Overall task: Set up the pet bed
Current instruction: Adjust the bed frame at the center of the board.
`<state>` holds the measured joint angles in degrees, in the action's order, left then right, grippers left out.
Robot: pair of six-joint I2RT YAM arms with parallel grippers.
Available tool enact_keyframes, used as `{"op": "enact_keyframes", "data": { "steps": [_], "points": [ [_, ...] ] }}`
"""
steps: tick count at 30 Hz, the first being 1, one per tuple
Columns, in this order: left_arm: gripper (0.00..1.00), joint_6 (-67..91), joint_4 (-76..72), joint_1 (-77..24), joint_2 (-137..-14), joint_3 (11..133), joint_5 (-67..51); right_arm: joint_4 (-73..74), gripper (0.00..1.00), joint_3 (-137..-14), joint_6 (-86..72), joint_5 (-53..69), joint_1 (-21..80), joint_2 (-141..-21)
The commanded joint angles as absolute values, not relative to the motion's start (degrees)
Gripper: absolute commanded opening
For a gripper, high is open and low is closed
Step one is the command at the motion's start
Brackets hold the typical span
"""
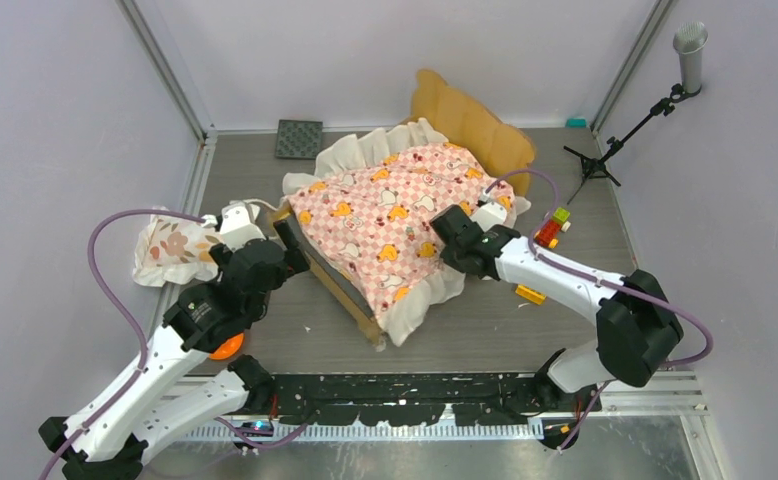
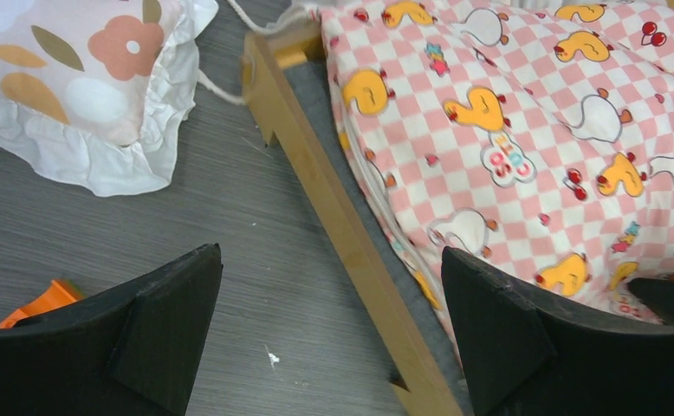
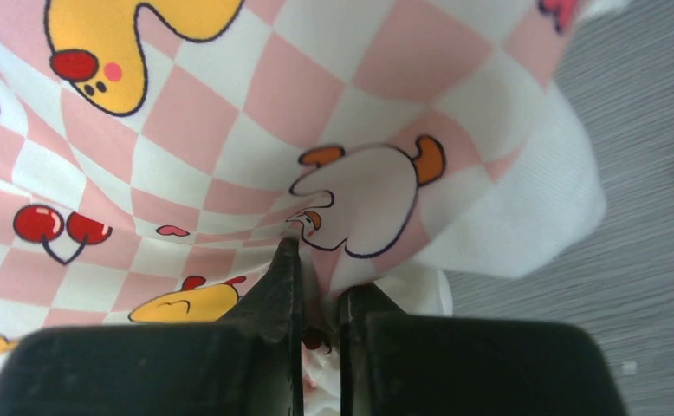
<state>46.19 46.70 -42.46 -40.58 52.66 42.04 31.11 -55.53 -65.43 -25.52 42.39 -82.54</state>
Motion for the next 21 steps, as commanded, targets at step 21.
{"op": "enact_keyframes", "data": {
  "steps": [21],
  "points": [
    [1.00, 35.4, 49.7, -42.2, -41.7, 58.7, 42.6, 23.7, 0.01, -77.2, 8.1, -9.8, 21.6, -96.4]
  ]
}}
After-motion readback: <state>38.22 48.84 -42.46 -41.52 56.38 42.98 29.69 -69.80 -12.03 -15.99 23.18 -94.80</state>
